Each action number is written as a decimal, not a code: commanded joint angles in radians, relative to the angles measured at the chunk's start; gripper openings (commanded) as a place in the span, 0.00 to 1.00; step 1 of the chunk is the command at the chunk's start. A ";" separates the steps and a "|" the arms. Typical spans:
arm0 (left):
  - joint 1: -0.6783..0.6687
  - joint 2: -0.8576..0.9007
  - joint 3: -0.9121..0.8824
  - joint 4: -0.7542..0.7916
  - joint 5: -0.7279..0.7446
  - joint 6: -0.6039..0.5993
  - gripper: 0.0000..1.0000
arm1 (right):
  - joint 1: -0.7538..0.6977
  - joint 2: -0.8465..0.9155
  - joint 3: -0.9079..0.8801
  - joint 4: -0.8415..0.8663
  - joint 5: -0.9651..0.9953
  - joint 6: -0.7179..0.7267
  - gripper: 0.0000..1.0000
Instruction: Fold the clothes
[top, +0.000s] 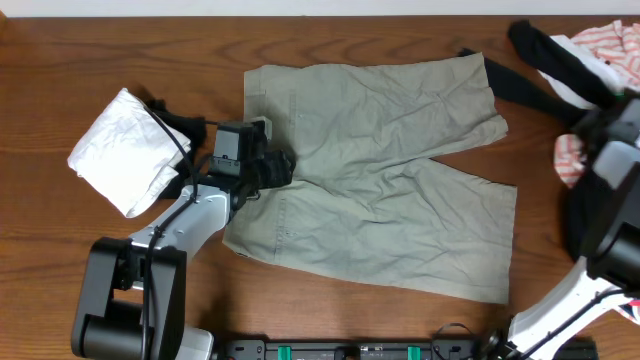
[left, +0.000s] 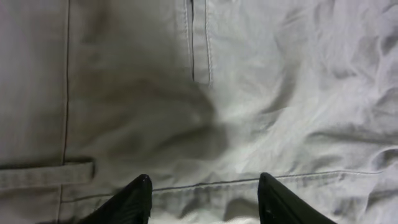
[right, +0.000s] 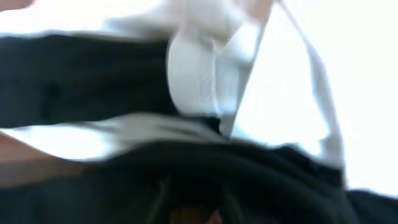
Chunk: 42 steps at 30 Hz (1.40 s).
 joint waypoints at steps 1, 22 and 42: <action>-0.005 0.012 0.005 0.027 -0.006 0.014 0.56 | -0.019 0.004 0.040 -0.023 -0.260 -0.051 0.40; -0.005 0.013 0.005 0.121 -0.267 0.089 0.67 | 0.172 0.005 0.043 -0.412 -0.700 -0.457 0.74; -0.005 0.124 0.003 0.120 -0.214 0.089 0.55 | 0.140 0.005 0.042 -0.554 -0.388 -0.391 0.20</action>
